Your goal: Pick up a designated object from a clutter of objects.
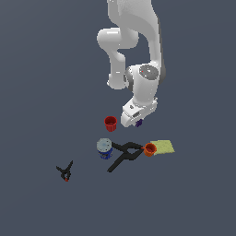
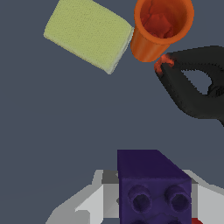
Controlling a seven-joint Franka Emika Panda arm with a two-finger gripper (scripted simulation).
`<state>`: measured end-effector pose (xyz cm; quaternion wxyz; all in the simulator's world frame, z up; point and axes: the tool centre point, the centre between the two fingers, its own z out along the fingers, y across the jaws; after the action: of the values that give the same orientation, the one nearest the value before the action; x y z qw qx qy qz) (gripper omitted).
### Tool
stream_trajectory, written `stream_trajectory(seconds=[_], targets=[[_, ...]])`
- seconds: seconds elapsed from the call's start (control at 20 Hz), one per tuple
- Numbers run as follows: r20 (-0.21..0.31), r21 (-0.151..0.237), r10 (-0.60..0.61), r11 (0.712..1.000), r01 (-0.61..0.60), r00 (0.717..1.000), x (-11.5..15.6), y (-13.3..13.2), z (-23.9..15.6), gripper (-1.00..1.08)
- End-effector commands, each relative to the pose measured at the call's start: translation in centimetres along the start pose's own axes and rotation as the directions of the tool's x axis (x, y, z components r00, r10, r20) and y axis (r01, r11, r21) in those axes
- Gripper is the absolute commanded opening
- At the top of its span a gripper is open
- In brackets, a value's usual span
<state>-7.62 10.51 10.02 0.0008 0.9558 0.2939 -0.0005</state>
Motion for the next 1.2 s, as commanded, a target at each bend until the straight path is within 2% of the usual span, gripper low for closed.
stream_trajectory(seconds=[0.0, 1.15], targets=[[-0.001, 0.0, -0.001, 1.0, 0.001, 1.0, -0.5, 0.1, -2.0, -1.0], [-0.003, 0.004, -0.001, 1.0, 0.001, 1.0, -5.8, 1.0, -22.5, -1.0]])
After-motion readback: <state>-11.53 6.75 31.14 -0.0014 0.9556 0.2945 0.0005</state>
